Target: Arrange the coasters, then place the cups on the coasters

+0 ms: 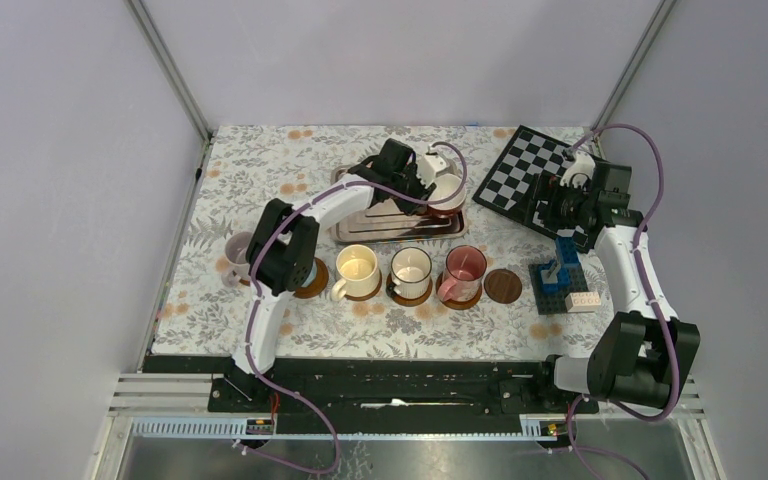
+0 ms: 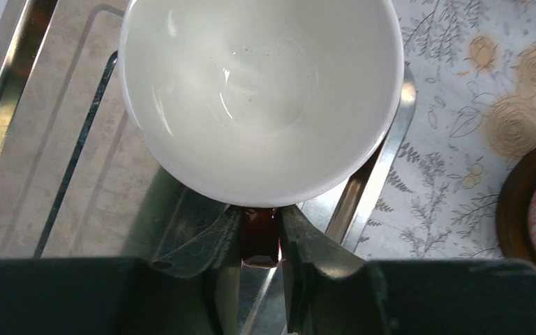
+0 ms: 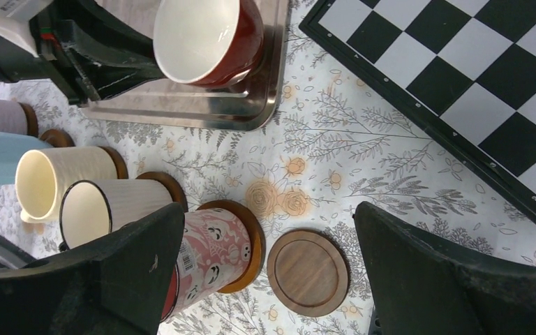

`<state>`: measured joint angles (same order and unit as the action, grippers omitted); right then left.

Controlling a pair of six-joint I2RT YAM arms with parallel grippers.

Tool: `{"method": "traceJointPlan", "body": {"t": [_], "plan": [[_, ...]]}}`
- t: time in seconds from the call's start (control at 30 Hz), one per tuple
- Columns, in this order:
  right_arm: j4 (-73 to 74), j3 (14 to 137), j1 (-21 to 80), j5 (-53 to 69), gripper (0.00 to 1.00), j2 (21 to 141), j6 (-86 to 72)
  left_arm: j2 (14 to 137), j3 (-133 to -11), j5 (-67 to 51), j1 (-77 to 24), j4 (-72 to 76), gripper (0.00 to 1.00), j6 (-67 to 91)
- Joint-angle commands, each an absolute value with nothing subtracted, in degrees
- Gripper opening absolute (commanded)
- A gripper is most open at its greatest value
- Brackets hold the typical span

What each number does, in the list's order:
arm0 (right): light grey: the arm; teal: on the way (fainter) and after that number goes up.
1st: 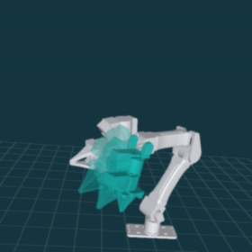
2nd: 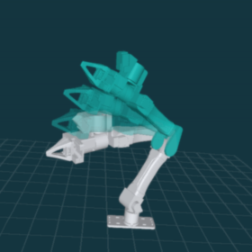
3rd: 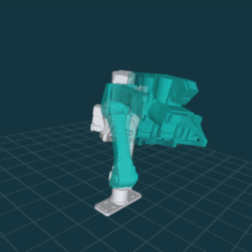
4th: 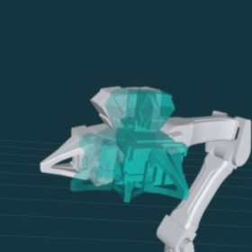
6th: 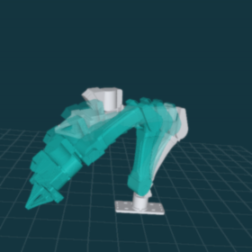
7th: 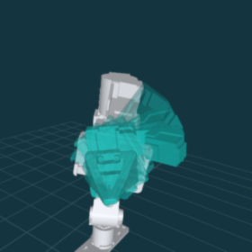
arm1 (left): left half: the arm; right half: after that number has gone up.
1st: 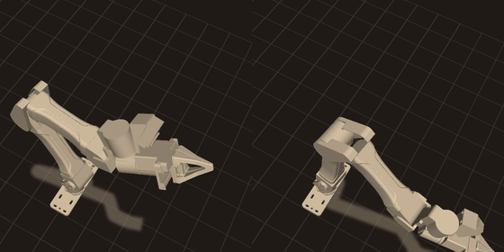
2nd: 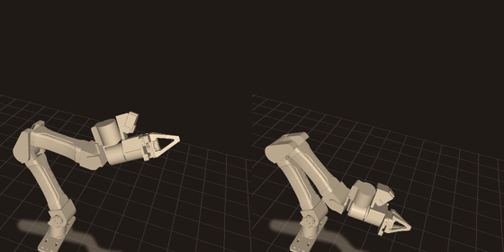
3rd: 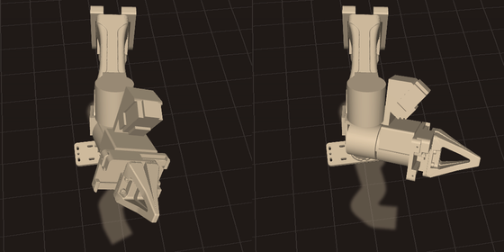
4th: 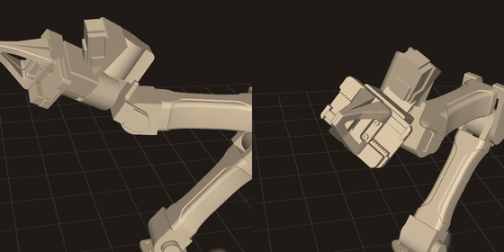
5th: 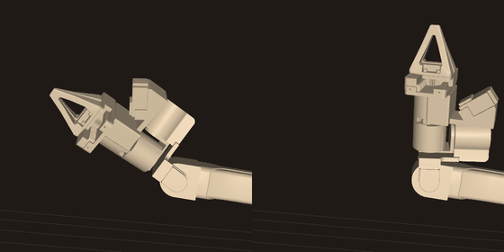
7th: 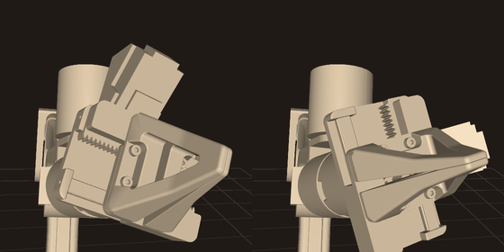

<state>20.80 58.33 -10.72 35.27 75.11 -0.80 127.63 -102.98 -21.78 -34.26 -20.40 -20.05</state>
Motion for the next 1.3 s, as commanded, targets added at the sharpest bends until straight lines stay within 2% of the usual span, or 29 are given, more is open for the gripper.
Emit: {"method": "traceJointPlan", "body": {"t": [0.0,0.2,0.37,0.63,0.87,1.27], "plan": [[20.3,61.6,-10.6,32.4,0.98,75.2,-0.9,123.6,-104.5,-24.3,-34.7,-16.4,0.29,-14.8],[20.7,63.2,-10.3,31.6,0.99,75.7,-0.8,123.5,-106.2,-25.8,-34.7,-16.0,0.49,-11.6],[21.4,65.2,-9.2,29.8,0.99,77.1,-0.7,122.5,-106.3,-29.3,-34.6,-16.5,0.54,-8.8],[21.1,66.4,-5.4,27.4,0.98,77.9,-1.6,122.7,-106.3,-32.7,-34.7,-17.1,0.5,-6.1],[21.3,66.8,-3.0,26.7,0.98,78.5,-1.7,123.3,-105.6,-33.4,-34.7,-17.7,0.4,-4.8],[21.3,67.3,-2.5,25.7,0.99,78.8,-2.5,124.8,-104.2,-21.3,-35.9,-20.1,0.47,-7.2]]}}
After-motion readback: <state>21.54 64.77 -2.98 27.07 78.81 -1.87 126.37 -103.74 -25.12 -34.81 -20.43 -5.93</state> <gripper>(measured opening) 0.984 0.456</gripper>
